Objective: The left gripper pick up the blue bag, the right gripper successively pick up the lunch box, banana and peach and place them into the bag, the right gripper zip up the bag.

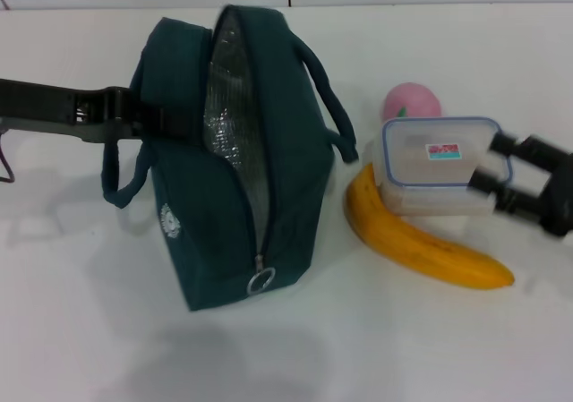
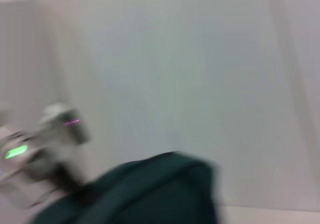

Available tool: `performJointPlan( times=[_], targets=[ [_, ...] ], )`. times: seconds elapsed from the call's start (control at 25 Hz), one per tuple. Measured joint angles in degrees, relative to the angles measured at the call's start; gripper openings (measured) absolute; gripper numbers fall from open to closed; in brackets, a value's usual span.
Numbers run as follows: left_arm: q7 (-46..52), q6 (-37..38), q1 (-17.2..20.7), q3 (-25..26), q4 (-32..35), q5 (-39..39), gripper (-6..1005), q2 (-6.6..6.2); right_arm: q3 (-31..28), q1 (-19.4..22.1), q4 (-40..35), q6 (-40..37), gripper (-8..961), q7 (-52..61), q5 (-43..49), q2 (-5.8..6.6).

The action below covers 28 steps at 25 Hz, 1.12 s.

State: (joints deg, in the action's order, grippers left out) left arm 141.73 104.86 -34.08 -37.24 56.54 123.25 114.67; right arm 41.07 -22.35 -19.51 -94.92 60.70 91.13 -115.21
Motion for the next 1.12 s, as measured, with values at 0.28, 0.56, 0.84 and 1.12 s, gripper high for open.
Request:
performJointPlan(
  times=[0.28,0.56,0.84,1.12],
  targets=[
    [2.97,2.1,0.15,-0.32,0.05,-1.82,37,-0.66,-11.27,0.03,2.92,12.7,664,16.44,-0.08,0.18],
    [3.78,2.32,-0.09,-1.86,0.06,-1.84,37,-0.54,-11.7,-0.42,3.64,18.8,659,28.11,0.05,0.26],
    [3.86,2.36,-0.51,-1.99,0.06,-1.88,37,-0.74,-10.12,-2.87,7.12,21.08,653,32.73,0.74,0.79],
    [3.89,2.37,-1.03,-1.98,0.06,-1.88,38,-0.77,-6.06,-4.51,9.0,22.94,648,36.73,0.79,0.28]
  ],
)
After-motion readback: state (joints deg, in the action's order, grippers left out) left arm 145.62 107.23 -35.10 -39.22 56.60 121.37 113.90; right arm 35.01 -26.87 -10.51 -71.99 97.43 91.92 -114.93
